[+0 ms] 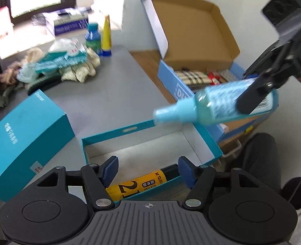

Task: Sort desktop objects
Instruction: 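Carry the spray bottle with the right gripper while the left gripper lowers over the glue stick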

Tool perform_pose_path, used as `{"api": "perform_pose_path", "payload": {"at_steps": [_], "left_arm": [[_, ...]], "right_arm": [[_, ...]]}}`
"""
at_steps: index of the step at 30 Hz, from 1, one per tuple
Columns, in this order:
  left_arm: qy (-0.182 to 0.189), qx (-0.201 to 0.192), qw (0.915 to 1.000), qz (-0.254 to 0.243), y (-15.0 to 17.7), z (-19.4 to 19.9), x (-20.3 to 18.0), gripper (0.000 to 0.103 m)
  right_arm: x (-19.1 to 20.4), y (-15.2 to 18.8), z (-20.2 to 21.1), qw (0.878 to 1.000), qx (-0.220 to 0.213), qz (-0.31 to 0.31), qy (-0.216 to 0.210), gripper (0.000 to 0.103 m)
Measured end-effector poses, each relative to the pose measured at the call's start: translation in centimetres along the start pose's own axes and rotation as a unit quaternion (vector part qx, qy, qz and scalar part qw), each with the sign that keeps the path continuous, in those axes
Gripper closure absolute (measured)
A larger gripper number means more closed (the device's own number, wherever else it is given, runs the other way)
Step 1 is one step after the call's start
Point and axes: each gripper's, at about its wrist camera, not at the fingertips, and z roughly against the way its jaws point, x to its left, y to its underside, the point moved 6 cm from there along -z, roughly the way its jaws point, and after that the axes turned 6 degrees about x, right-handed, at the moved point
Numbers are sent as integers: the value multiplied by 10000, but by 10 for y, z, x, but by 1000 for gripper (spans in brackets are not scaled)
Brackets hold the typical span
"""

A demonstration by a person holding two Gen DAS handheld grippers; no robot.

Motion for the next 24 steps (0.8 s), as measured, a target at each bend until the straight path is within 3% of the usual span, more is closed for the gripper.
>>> {"api": "perform_pose_path", "payload": {"at_steps": [9,15,20,24], "left_arm": [[425,1081,9930,213,-17,-20,-6,24],[-78,1539,9880,-90,-28,-28,-13,23],[-221,1971,9790,462,-29,-40,-7,22],[-475,2095,9750,568,-29,-47,-9,18]], "right_arm": [[-6,9,44,9978,-605,264,72,56],[-20,14,58,9964,-774,343,1,56],[-29,20,71,9948,-896,481,-27,56],[-36,24,79,9940,-935,557,-84,56]]}}
